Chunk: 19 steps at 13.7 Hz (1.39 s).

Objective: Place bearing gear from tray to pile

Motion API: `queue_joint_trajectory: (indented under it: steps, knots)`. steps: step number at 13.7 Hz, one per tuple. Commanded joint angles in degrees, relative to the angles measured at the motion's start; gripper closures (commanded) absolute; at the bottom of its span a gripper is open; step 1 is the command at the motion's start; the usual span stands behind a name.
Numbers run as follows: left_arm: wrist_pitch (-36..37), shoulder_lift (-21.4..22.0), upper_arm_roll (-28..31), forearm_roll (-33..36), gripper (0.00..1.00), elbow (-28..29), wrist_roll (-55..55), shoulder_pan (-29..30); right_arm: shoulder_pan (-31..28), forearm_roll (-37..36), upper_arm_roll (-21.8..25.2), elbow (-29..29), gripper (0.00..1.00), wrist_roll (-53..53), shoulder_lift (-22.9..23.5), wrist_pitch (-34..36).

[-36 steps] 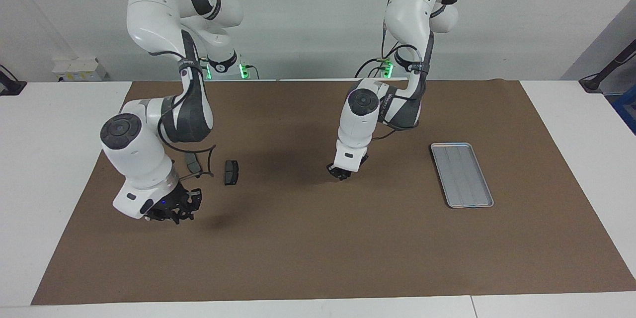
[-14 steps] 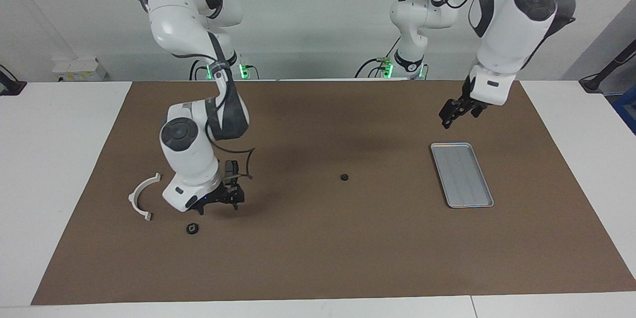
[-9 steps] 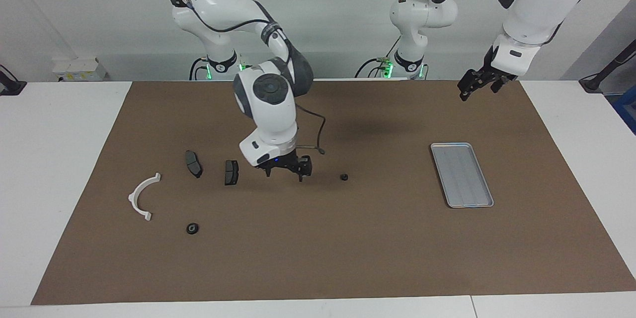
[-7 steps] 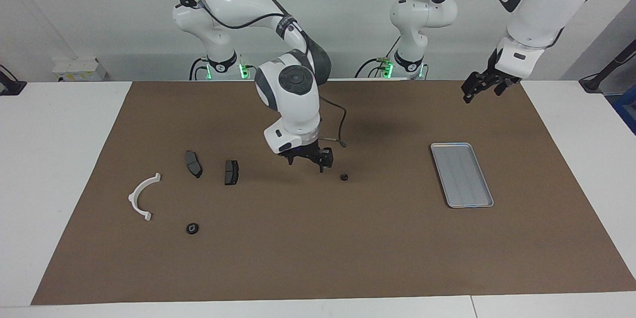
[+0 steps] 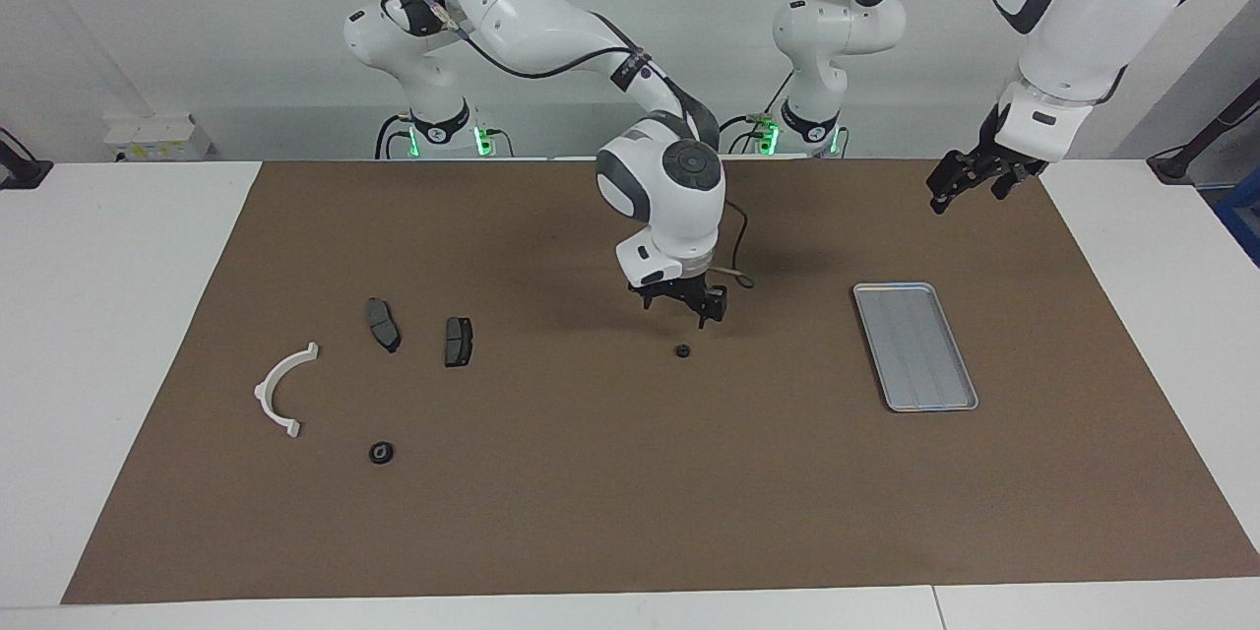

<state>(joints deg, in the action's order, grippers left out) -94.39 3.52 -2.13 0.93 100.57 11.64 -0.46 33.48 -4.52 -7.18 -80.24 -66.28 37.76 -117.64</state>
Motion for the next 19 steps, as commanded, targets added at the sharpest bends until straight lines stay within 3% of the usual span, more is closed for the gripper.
queue_joint_trajectory:
  steps: [1, 8, 10, 12, 15, 17, 19]
  knots:
    - [-1.3, -0.9, -0.8, -2.1, 0.0, 0.2, -0.8, 0.9, -0.1, -1.7, 0.3, 2.4, 0.0, -0.9, 2.4, -0.6]
    - [4.4, 0.3, -0.7, -2.2, 0.0, -2.6, -1.4, 0.6, 1.1, -3.3, 0.7, 10.8, 0.0, -1.5, 9.9, -0.1]
    - [7.0, -0.1, -0.7, -2.2, 0.0, -5.8, -1.9, 0.9, 1.0, -4.3, 0.6, 11.0, 0.0, -1.4, 10.2, 0.0]
    - [6.4, 0.2, -0.6, -2.2, 0.0, -4.7, -2.0, 0.8, 0.8, -5.3, 0.8, 11.0, 0.03, -1.4, 10.2, 0.3]
    - [6.7, 0.3, -0.5, -2.3, 0.0, -4.5, -2.0, 0.8, 0.8, -5.0, 0.8, 10.9, 0.3, -1.6, 10.1, -0.4]
    - [6.6, 0.3, -0.4, -2.2, 0.0, -4.5, -1.3, 0.7, 0.8, -4.6, 0.7, 10.7, 0.55, -2.2, 10.1, -0.6]
    - [6.4, 0.3, -0.4, -2.2, 0.0, -4.6, -1.2, 0.8, 0.8, -4.5, 0.7, 10.5, 0.69, -3.2, 10.1, -1.4]
